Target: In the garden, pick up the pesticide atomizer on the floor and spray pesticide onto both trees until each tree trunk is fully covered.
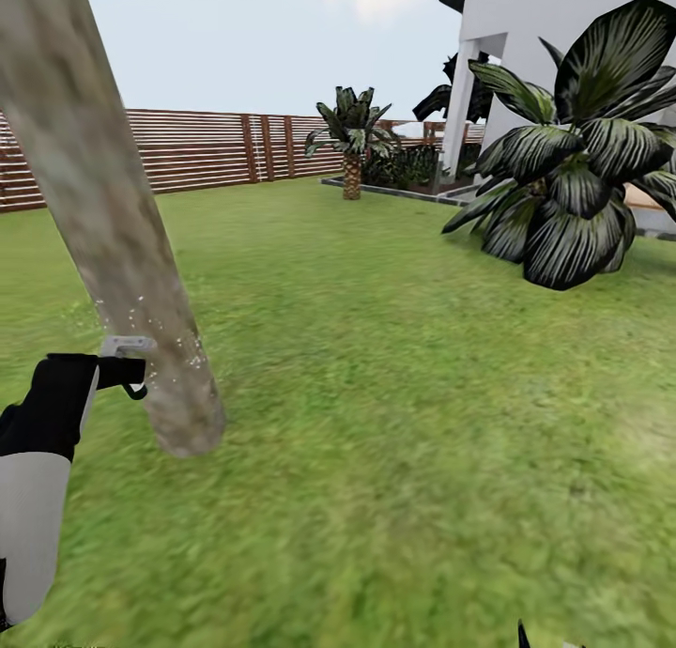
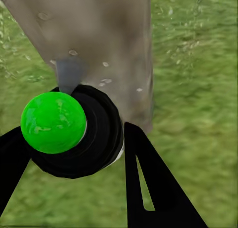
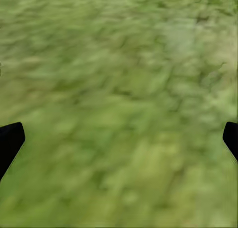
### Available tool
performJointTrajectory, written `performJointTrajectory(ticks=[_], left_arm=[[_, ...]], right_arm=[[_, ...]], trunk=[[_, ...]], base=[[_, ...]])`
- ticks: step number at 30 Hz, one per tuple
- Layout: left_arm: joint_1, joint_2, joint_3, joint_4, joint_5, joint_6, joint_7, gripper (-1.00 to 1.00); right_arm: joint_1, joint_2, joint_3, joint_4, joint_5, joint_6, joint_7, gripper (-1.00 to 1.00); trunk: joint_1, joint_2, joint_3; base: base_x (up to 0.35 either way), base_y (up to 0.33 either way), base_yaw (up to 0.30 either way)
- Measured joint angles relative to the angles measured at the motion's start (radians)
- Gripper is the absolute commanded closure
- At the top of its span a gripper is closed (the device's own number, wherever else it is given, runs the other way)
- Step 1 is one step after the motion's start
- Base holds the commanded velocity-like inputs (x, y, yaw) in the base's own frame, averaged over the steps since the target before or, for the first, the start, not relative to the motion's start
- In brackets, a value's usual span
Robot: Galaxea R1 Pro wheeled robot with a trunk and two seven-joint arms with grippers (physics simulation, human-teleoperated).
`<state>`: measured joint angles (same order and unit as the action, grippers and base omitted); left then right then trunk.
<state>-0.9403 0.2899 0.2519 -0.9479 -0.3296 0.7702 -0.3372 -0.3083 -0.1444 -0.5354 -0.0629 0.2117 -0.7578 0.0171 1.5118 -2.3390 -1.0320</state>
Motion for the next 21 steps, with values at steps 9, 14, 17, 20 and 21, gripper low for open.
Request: performJointTrajectory(ticks=[9, 14, 17, 20, 21], left_arm=[[0.000, 0.000, 0.000, 0.001, 0.000, 0.000, 0.000, 1.00], [0.000, 0.001, 0.000, 0.002, 0.000, 0.001, 0.000, 1.00], [0.000, 0.001, 0.000, 0.002, 0.000, 0.001, 0.000, 1.00], [0.000, 0.002, 0.000, 0.002, 0.000, 0.001, 0.000, 1.00], [0.000, 0.002, 0.000, 0.002, 0.000, 0.001, 0.000, 1.00]], right_arm=[[0.000, 0.000, 0.000, 0.000, 0.000, 0.000, 0.000, -1.00], [0.000, 0.000, 0.000, 0.000, 0.000, 0.000, 0.000, -1.00], [0.000, 0.000, 0.000, 0.000, 0.000, 0.000, 0.000, -1.00], [0.000, 0.000, 0.000, 0.000, 0.000, 0.000, 0.000, -1.00], [0.000, 0.000, 0.000, 0.000, 0.000, 0.000, 0.000, -1.00]], trunk=[[0.000, 0.000, 0.000], [0.000, 0.000, 0.000], [0.000, 0.000, 0.000], [0.000, 0.000, 0.000], [0.000, 0.000, 0.000]], base=[[0.163, -0.260, 0.243], [0.163, -0.260, 0.013], [0.163, -0.260, 0.000], [0.163, -0.260, 0.032], [0.163, -0.260, 0.125]])
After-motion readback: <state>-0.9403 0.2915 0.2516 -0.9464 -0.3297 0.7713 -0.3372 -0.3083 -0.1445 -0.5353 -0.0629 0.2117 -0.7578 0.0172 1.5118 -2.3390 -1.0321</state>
